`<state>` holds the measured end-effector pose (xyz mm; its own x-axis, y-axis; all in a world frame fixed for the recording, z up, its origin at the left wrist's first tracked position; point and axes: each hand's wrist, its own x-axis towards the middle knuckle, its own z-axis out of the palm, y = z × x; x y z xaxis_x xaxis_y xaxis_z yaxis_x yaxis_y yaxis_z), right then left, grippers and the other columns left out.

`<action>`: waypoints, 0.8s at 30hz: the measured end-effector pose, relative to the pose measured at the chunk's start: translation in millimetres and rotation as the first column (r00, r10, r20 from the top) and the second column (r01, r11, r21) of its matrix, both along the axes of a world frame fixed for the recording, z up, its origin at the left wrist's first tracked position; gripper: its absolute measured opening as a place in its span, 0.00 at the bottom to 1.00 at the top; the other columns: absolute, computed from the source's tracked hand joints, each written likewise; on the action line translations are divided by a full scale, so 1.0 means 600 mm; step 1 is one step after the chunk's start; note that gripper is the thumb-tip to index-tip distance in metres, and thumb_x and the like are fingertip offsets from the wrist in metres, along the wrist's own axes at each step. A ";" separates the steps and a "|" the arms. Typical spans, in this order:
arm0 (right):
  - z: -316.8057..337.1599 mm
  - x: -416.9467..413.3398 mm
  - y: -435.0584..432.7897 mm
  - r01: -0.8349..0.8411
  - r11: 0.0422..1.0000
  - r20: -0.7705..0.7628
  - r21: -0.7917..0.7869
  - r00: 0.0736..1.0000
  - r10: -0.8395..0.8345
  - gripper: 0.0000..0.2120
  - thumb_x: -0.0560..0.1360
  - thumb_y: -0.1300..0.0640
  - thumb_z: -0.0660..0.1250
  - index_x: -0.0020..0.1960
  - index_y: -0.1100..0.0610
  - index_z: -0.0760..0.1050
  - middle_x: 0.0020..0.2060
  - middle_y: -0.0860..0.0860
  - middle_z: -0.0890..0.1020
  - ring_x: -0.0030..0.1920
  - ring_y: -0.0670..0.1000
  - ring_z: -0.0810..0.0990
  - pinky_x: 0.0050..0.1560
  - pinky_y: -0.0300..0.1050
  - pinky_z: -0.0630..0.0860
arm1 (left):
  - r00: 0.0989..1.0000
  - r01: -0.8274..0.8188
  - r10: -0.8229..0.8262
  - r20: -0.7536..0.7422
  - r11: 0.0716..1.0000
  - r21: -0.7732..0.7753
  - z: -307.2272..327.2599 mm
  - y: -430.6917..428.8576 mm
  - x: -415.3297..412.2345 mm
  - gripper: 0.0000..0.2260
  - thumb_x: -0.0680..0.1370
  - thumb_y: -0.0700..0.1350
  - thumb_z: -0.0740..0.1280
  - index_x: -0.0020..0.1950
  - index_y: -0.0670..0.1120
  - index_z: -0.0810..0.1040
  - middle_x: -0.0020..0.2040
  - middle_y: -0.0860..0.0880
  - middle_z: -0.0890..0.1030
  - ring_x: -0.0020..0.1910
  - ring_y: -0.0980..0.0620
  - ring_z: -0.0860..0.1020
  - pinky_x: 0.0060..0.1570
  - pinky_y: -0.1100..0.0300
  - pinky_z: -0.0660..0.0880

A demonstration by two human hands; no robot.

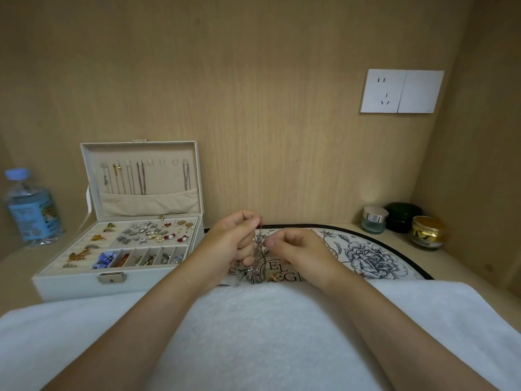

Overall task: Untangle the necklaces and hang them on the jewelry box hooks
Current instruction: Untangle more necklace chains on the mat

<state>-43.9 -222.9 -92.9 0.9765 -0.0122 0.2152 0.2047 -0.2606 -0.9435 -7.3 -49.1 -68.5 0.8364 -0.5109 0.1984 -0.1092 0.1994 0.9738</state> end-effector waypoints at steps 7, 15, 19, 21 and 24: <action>-0.002 0.001 0.005 -0.026 0.993 -0.027 0.111 0.999 0.029 0.04 0.74 0.62 0.74 0.46 0.63 0.85 0.44 0.58 0.87 0.43 0.51 0.82 0.46 0.42 0.78 | 0.996 0.087 -0.089 -0.022 0.992 -0.088 -0.007 0.003 0.009 0.05 0.75 0.40 0.65 0.40 0.42 0.73 0.31 0.46 0.69 0.29 0.50 0.68 0.37 0.55 0.72; 0.008 0.000 -0.015 0.082 0.966 -0.196 0.247 0.980 -0.033 0.04 0.74 0.58 0.73 0.48 0.57 0.85 0.43 0.53 0.87 0.37 0.50 0.79 0.46 0.47 0.74 | 0.980 0.019 -0.033 -0.196 0.997 -0.070 -0.010 0.015 0.024 0.12 0.78 0.40 0.56 0.34 0.46 0.67 0.27 0.52 0.57 0.24 0.55 0.54 0.23 0.63 0.51; 0.010 0.002 -0.016 0.106 0.953 -0.261 0.282 0.965 -0.030 0.07 0.74 0.58 0.72 0.50 0.59 0.83 0.44 0.54 0.87 0.35 0.50 0.77 0.46 0.48 0.73 | 0.999 -0.045 0.039 0.028 0.969 0.243 -0.009 0.015 0.014 0.09 0.81 0.44 0.65 0.43 0.44 0.78 0.25 0.52 0.60 0.24 0.54 0.58 0.24 0.62 0.57; 0.011 0.003 -0.018 0.139 0.950 -0.267 0.280 0.962 -0.062 0.07 0.75 0.58 0.71 0.50 0.59 0.83 0.42 0.53 0.87 0.33 0.50 0.77 0.44 0.47 0.73 | 0.996 -0.077 0.065 0.054 0.964 0.255 -0.011 0.013 0.010 0.08 0.81 0.43 0.65 0.44 0.43 0.79 0.26 0.51 0.65 0.26 0.53 0.65 0.29 0.60 0.68; 0.011 0.003 -0.021 0.190 0.951 -0.260 0.242 0.957 -0.125 0.05 0.75 0.58 0.71 0.47 0.59 0.83 0.39 0.52 0.85 0.31 0.49 0.77 0.40 0.46 0.73 | 0.998 -0.058 0.059 -0.005 0.996 0.063 -0.014 0.009 0.011 0.11 0.81 0.37 0.61 0.40 0.41 0.76 0.32 0.48 0.73 0.34 0.49 0.74 0.46 0.50 0.77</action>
<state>-42.4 -235.5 -86.5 0.9793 -0.1946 -0.0558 -0.0585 -0.0079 -0.9983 -0.6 -44.0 -76.8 0.8664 -0.4724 0.1620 -0.1124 0.1316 0.9849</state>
